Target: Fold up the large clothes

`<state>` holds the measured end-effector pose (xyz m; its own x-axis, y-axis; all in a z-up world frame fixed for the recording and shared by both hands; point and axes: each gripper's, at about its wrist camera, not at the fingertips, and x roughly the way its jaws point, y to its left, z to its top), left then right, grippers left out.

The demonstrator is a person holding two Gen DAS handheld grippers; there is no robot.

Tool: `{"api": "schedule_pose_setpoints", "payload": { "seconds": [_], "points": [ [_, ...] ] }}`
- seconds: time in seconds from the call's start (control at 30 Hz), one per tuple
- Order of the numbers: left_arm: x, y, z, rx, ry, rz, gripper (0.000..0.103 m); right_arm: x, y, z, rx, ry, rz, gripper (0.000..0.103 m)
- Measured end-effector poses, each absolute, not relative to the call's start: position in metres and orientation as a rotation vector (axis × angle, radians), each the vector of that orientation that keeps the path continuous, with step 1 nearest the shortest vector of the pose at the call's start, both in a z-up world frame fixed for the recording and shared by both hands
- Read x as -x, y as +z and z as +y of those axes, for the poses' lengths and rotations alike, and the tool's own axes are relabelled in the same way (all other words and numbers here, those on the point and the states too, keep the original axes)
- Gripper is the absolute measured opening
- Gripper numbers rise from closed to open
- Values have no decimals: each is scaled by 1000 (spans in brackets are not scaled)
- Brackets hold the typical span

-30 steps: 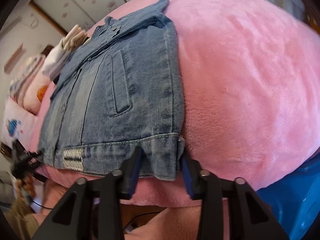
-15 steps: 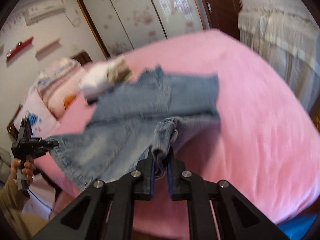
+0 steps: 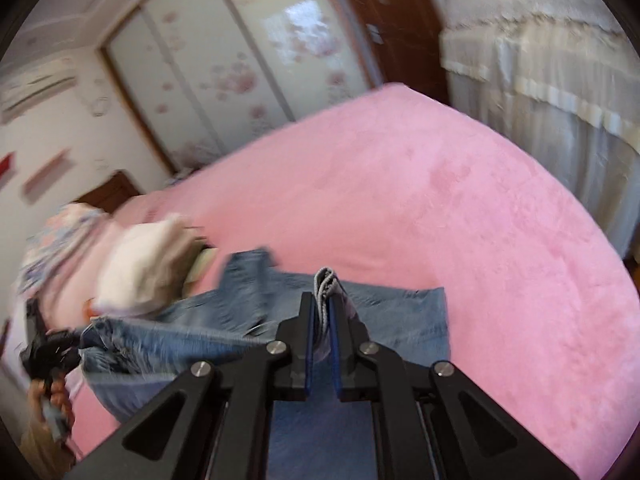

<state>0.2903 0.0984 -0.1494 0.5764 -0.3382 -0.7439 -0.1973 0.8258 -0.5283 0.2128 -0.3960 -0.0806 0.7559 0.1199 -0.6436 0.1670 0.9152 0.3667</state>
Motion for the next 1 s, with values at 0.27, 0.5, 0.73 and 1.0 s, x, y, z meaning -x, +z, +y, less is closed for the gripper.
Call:
{"api": "schedule_pose_setpoints", "payload": {
  "seconds": [0.27, 0.5, 0.73, 1.0],
  "points": [
    [-335, -198, 78, 347, -109, 1048, 65, -266, -154, -420, -522, -98, 882, 23],
    [-326, -187, 97, 203, -199, 952, 82, -274, -182, -421, -460, -57, 944, 47],
    [-343, -219, 95, 75, -189, 1026, 82, -295, -198, -397, -268, -59, 1011, 51],
    [-366, -237, 83, 27, -213, 1030, 46, -304, -209, -392, -203, -63, 995, 51]
  ]
}}
